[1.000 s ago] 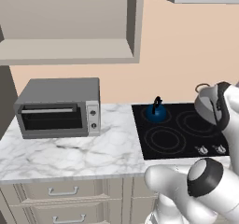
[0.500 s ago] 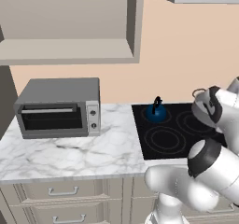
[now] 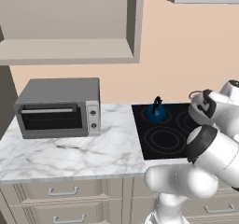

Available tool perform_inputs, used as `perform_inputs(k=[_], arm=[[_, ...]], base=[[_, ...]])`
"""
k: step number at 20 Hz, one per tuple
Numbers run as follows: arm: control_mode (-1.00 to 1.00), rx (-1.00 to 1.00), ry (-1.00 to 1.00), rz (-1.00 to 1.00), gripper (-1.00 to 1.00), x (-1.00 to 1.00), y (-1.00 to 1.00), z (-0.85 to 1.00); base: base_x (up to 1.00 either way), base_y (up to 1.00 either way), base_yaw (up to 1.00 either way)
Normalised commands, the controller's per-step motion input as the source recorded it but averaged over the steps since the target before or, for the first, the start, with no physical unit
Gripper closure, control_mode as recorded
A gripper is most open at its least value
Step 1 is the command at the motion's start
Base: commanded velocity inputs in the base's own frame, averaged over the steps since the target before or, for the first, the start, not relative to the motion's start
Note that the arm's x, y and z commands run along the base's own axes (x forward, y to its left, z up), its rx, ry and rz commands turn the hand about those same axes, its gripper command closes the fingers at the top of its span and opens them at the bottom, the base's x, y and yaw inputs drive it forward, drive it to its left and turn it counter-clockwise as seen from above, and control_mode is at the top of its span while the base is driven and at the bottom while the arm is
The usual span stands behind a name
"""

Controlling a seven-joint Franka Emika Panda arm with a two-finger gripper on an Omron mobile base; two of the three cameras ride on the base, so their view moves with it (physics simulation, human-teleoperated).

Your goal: Pick the kettle from the cabinet and place it on a stove burner. Then pick the pot from the counter and place it on another stove burner. Finally, turn both burners on.

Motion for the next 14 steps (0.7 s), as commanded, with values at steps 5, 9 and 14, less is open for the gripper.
perform_inputs(k=[5, 9, 14], arm=[[-1.0, 0.0, 0.0, 0.03, 1.0, 0.22, -0.04, -0.21], [-1.0, 0.0, 0.0, 0.03, 1.0, 0.24, -0.02, -0.21], [-1.0, 0.0, 0.0, 0.01, 1.0, 0.18, -0.06, -0.19]], base=[[0.0, 0.0, 0.0], [0.0, 0.0, 0.0], [0.0, 0.0, 0.0]])
